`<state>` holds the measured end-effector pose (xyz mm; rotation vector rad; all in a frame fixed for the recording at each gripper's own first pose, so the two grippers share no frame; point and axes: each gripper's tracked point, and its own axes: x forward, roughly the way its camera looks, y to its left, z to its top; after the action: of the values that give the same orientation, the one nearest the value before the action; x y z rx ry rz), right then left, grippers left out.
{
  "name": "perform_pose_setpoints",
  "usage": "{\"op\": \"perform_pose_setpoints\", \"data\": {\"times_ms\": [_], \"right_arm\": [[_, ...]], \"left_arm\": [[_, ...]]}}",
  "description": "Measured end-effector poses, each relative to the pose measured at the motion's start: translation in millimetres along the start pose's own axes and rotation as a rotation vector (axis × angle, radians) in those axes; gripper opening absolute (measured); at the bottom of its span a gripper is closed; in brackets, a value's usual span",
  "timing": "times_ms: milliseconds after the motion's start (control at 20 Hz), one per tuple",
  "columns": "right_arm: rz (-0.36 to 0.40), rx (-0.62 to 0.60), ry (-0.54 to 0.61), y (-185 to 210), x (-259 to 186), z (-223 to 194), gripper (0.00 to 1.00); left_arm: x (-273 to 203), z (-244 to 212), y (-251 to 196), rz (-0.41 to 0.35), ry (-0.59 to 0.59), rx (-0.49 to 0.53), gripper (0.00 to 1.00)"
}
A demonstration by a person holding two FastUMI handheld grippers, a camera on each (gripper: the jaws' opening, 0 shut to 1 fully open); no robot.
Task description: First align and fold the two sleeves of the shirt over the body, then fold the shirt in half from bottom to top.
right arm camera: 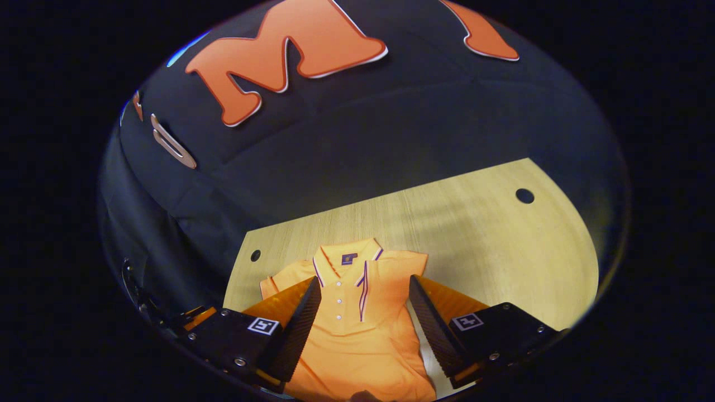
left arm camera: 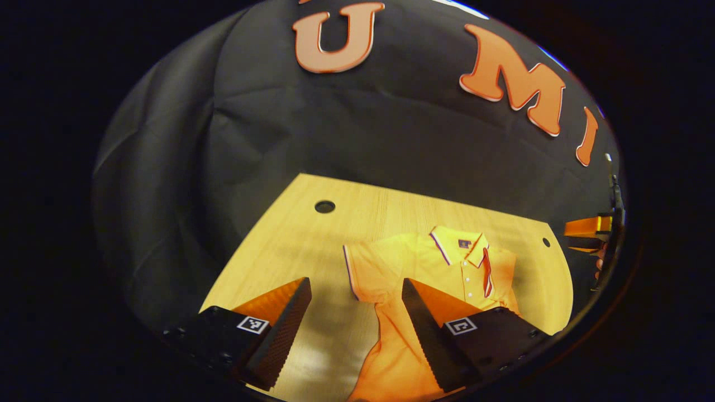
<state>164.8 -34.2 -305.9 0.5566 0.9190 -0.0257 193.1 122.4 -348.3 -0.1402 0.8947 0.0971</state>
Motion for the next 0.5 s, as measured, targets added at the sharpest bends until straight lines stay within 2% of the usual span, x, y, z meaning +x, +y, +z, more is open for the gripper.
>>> {"op": "perform_pose_setpoints", "data": {"times_ms": [100, 150, 300, 500], "right_arm": [[-0.047, -0.040, -0.090, -13.4, -26.0, 5.7, 0.97], [-0.093, -0.066, -0.127, -26.6, -36.5, 3.8, 0.97], [-0.224, -0.106, -0.188, -57.5, -75.9, -11.4, 0.98], [-0.308, -0.081, -0.223, -80.5, -126.8, -35.3, 0.98]], "left_arm": [[31.6, -1.8, -3.4, 0.002, 0.089, 0.005, 0.98], [46.4, -10.7, -4.0, 0.019, 0.175, 0.010, 0.98], [91.2, -29.9, -15.3, -0.024, 0.329, -0.009, 0.96], [130.1, -35.9, -21.7, -0.024, 0.438, 0.009, 0.95]]}}
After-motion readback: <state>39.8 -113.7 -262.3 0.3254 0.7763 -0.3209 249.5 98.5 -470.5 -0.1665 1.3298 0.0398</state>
